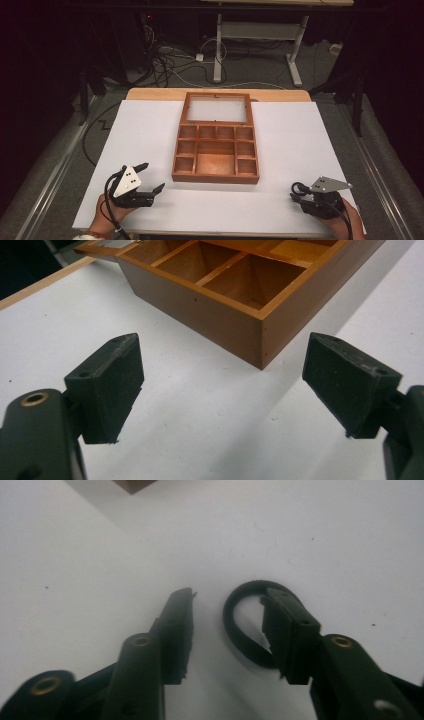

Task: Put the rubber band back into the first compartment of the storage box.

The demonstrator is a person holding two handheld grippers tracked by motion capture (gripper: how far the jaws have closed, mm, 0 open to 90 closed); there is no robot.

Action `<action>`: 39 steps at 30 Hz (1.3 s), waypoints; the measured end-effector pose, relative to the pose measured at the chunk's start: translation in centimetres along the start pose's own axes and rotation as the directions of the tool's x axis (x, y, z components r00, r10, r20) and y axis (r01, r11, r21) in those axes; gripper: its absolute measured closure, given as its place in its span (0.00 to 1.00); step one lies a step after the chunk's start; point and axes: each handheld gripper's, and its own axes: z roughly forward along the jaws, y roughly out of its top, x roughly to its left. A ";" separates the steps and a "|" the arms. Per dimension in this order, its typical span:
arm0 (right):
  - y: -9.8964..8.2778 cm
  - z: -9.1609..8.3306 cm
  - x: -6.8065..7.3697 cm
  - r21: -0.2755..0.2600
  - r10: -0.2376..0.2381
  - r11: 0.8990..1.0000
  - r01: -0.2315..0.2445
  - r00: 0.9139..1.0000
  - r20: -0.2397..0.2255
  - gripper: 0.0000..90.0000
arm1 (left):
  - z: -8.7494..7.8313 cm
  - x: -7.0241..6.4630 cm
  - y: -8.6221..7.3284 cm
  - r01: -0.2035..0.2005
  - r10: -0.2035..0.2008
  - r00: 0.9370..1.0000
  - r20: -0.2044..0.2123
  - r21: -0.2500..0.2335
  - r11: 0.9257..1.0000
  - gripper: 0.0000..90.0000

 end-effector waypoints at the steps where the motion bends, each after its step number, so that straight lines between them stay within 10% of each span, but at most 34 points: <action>1: 0.0 0.0 -0.1 -0.003 0.013 1.000 -0.013 1.000 -0.010 0.68 | 0.0 0.0 0.0 0.000 0.000 1.000 0.000 0.003 1.000 0.18; 6: 0.1 0.1 -0.7 0.000 0.046 0.999 -0.046 0.999 -0.014 0.81 | 0.2 0.0 -0.1 -0.005 0.005 1.000 -0.003 0.022 1.000 0.18; 12: 0.5 0.3 0.2 0.021 -0.042 0.999 0.042 0.999 0.016 0.97 | 0.3 -0.1 -0.1 -0.011 0.011 1.000 0.000 0.032 0.999 0.18; 39: 1.1 -1.3 -0.3 -0.063 -0.032 0.997 0.036 0.998 0.059 0.97 | 0.4 -0.1 -0.1 -0.035 0.036 0.999 -0.021 0.058 0.998 0.19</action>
